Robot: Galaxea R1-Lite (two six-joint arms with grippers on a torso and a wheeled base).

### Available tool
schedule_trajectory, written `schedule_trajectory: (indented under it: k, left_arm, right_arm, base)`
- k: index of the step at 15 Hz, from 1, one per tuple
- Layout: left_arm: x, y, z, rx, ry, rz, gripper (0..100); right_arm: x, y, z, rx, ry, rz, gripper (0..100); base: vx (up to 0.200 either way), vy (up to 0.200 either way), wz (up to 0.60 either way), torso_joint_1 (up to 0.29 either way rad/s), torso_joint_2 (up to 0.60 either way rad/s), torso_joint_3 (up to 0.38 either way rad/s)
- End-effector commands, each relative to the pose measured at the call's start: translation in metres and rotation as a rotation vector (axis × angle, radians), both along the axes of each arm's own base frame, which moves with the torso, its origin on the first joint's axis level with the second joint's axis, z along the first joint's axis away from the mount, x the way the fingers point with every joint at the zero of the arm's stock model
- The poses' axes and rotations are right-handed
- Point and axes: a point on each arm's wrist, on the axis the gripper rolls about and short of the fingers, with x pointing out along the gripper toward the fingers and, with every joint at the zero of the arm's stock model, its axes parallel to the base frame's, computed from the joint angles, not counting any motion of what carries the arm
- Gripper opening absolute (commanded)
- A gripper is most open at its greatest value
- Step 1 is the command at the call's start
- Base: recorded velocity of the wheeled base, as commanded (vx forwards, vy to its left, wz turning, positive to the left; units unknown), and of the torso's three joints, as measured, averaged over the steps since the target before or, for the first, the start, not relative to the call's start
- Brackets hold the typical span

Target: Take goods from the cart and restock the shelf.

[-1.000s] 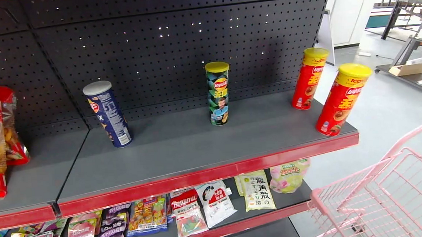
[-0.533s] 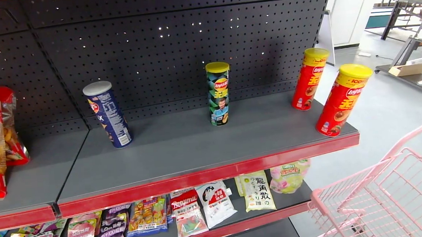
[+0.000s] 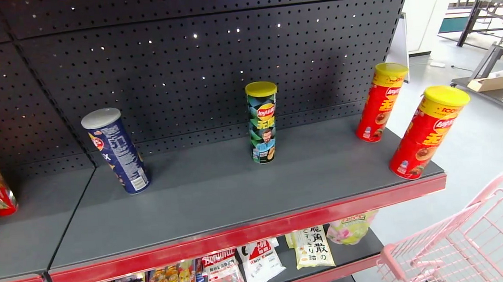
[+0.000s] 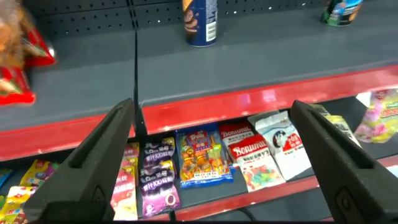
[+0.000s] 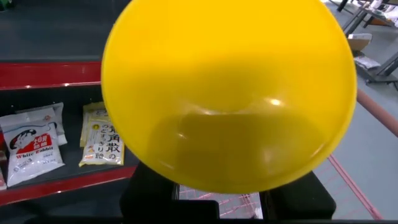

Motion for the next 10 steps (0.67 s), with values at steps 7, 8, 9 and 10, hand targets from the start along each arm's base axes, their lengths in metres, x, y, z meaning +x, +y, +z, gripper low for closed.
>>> schedule_trajectory:
  k: [7, 8, 9, 10]
  left_arm:
    - [0.003, -0.001, 0.002, 0.044, 0.040, -0.082, 100]
    - [0.003, -0.002, 0.002, 0.054, 0.035, -0.105, 100]
    - [0.003, -0.002, 0.002, 0.078, 0.034, -0.126, 100]
    - [0.003, -0.002, 0.002, 0.086, 0.032, -0.132, 100]
  right_arm:
    - [-0.013, -0.001, 0.001, -0.033, -0.110, 0.013, 0]
    - [-0.011, -0.001, 0.007, -0.028, -0.095, 0.026, 0]
    - [-0.008, -0.001, 0.011, -0.027, -0.081, 0.054, 0]
    - [-0.006, -0.001, 0.012, -0.022, -0.069, 0.082, 0]
  base:
    - [0.000, 0.000, 0.00, 0.000, 0.00, 0.000]
    - [0.000, 0.000, 0.00, 0.000, 0.00, 0.000]
    - [0.000, 0.000, 0.00, 0.000, 0.00, 0.000]
    - [0.000, 0.000, 0.00, 0.000, 0.00, 0.000]
